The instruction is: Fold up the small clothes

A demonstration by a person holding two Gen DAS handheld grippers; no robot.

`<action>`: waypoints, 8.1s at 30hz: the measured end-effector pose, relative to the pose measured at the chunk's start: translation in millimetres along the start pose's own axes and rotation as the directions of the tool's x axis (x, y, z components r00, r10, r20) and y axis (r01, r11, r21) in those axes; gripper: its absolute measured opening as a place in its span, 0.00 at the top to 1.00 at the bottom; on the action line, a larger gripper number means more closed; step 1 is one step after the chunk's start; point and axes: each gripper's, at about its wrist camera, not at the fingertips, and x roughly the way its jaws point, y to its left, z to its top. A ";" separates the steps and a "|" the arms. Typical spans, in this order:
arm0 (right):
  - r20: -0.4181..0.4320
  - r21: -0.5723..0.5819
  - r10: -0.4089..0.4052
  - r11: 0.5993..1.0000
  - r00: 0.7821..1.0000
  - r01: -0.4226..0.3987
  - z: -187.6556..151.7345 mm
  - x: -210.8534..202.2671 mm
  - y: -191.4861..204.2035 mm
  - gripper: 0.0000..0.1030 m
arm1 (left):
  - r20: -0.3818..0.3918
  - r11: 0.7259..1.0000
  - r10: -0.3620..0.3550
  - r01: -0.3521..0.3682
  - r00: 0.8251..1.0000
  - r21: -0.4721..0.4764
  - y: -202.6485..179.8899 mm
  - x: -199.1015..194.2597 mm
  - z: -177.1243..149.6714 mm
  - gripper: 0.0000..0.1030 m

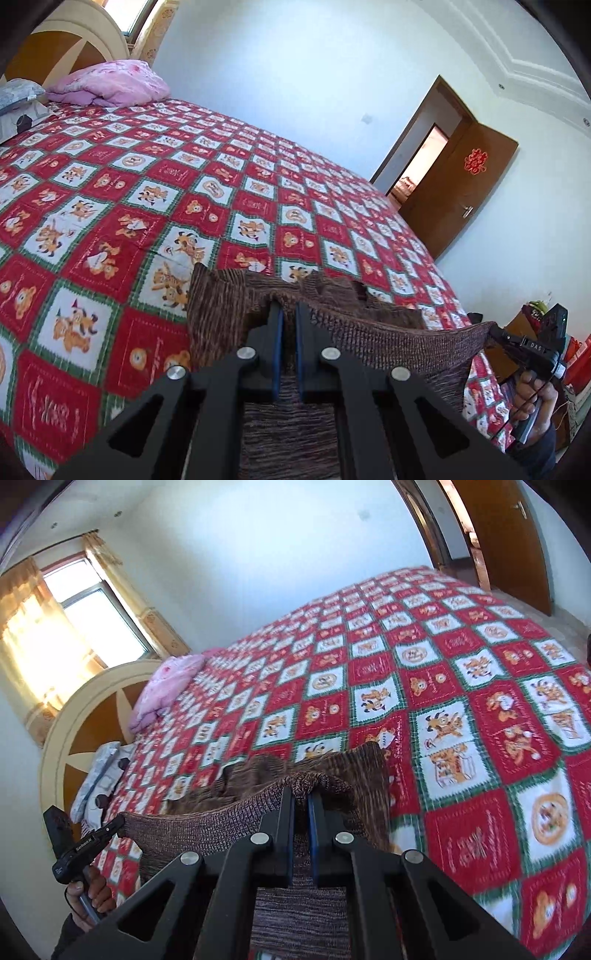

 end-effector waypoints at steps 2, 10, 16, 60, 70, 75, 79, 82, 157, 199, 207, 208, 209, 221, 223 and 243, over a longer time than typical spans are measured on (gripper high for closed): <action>-0.025 0.017 -0.010 1.000 1.000 0.010 6.7 19.7 -5.8 0.95 | -0.016 1.000 0.019 -0.019 1.000 -0.004 5.9 15.8 5.1 0.94; -0.131 0.003 -0.128 0.992 0.983 0.129 21.1 107.4 -32.0 0.92 | -0.096 0.996 0.073 -0.077 0.993 -0.039 30.4 79.1 11.1 0.93; -0.052 -0.043 -0.207 0.978 0.977 0.205 17.7 103.2 -24.7 0.66 | -0.087 0.987 0.131 -0.139 0.987 -0.085 40.6 81.1 14.0 0.88; -0.066 -0.359 -0.475 0.832 0.877 0.424 24.3 191.3 14.9 0.57 | 0.005 0.758 0.621 -0.602 0.784 0.252 20.9 88.6 -40.6 0.29; -0.085 -0.369 -0.227 0.912 0.970 0.181 -21.7 138.4 78.3 0.55 | -0.025 0.799 0.592 -0.582 0.806 0.150 35.6 75.1 -49.5 0.25; -0.088 -0.287 -0.243 0.935 0.966 0.209 -59.2 66.2 21.8 0.55 | -0.053 0.893 0.449 -0.446 0.892 0.060 42.6 32.7 -66.0 0.25; -0.078 -0.198 -0.292 0.942 0.953 0.272 -82.1 17.2 -27.1 0.55 | -0.081 0.933 0.357 -0.351 0.931 0.076 38.7 6.2 -93.5 0.25; -0.082 -0.162 -0.299 0.945 0.951 0.283 -96.8 -1.5 -44.8 0.55 | -0.083 0.942 0.327 -0.318 0.941 0.107 29.9 -4.1 -113.3 0.25; -0.140 -0.645 -0.112 0.764 0.984 -0.005 -219.6 87.7 201.1 0.51 | -0.080 0.896 0.419 -0.398 0.904 0.198 56.2 -38.9 -118.9 0.21; 0.003 -0.808 -0.063 0.588 0.998 0.039 -264.0 150.6 274.6 0.54 | -0.235 0.990 0.107 -0.082 0.966 0.114 65.2 95.7 -16.6 0.77; -0.007 -0.809 -0.034 0.587 0.999 0.014 -277.7 137.4 272.4 0.75 | -0.186 0.999 0.020 -0.028 0.982 -0.042 87.2 78.8 -21.5 0.89; -0.012 -0.810 -0.032 0.586 0.999 0.009 -278.7 137.5 272.8 0.78 | -0.189 0.998 0.014 -0.025 0.982 -0.056 89.6 78.6 -22.7 0.89; -0.017 -0.809 -0.028 0.588 0.999 0.003 -277.7 137.6 273.9 0.80 | -0.188 0.997 0.008 -0.022 0.982 -0.073 92.4 78.7 -23.5 0.89; -0.075 -0.724 0.019 0.686 0.997 -0.068 -256.5 113.9 265.6 0.95 | -0.175 0.978 -0.098 0.062 0.980 -0.198 100.3 73.5 -18.3 0.90; -0.080 -0.701 0.036 0.708 0.996 -0.082 -250.1 107.8 260.4 0.96 | -0.171 0.974 -0.110 0.072 0.979 -0.215 97.9 71.4 -17.5 0.90; 0.055 -0.499 0.104 0.864 0.993 -0.062 -172.6 14.5 178.2 0.97 | -0.111 0.968 -0.246 0.238 0.963 -0.077 -30.9 57.9 28.6 0.91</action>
